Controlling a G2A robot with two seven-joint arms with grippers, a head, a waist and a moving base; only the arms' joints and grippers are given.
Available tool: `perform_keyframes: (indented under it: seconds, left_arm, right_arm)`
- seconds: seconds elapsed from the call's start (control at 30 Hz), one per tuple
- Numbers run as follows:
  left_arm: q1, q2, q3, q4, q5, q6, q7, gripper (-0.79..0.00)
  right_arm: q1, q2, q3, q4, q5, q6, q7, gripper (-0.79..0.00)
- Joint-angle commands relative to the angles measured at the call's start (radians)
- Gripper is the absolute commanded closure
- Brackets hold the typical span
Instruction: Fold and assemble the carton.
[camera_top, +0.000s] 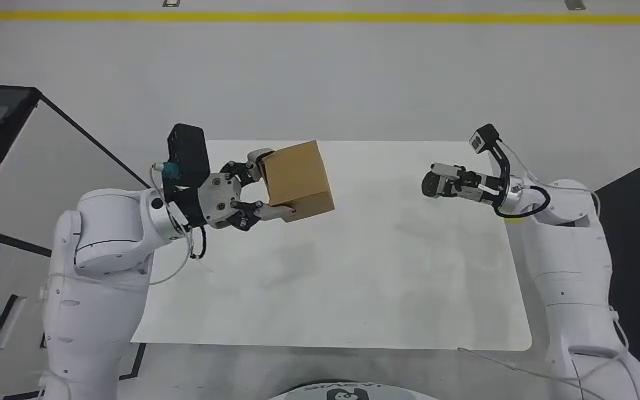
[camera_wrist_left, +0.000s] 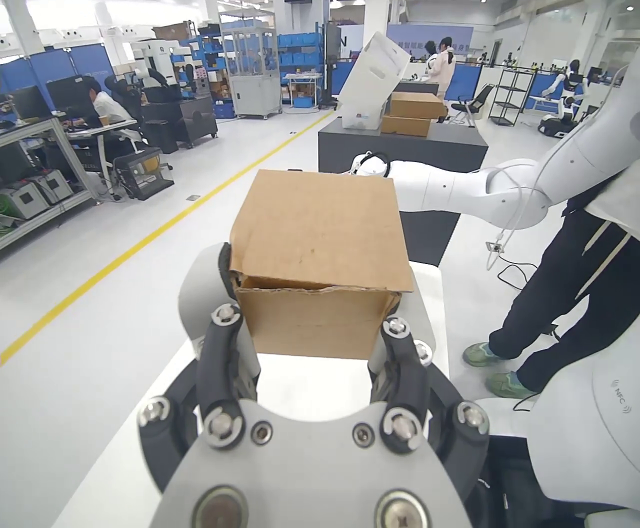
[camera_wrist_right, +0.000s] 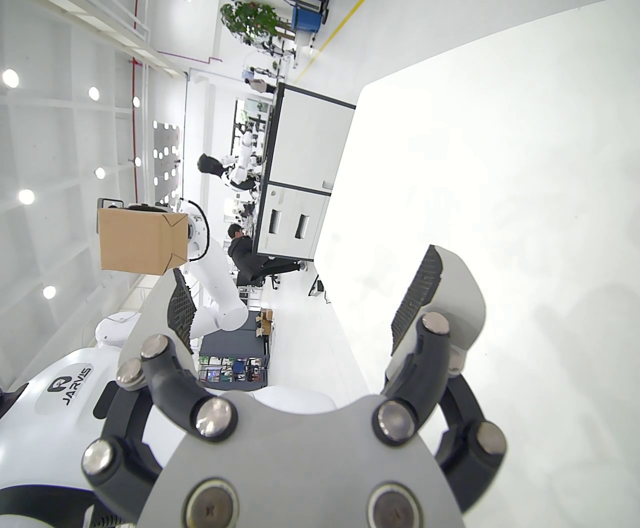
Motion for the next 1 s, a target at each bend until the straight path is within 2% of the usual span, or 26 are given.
perform_keyframes:
  seconds: [0.0,0.17,0.37,0.73,0.97]
  left_arm:
    - [-0.011,0.0,0.022,-0.026,0.006,0.044,0.015,0.0]
    - [-0.111,-0.003,0.104,-0.066,0.024,0.201,-0.005,0.0]
    - [-0.216,-0.004,0.178,-0.094,0.0,0.298,-0.047,0.0]
    - [-0.205,-0.003,0.176,-0.093,0.014,0.299,-0.025,0.0]
    - [-0.178,0.013,0.11,-0.088,0.092,0.196,-0.02,0.0]
  right_arm:
    - [0.0,0.0,0.0,0.0,0.0,0.0,0.0,-0.785]
    - [0.0,0.0,0.0,0.0,0.0,0.0,0.0,-0.785]
    - [0.0,0.0,0.0,0.0,0.0,0.0,0.0,-0.785]
    - [0.0,0.0,0.0,0.0,0.0,0.0,0.0,-0.785]
    - [0.0,0.0,0.0,0.0,0.0,0.0,0.0,-0.785]
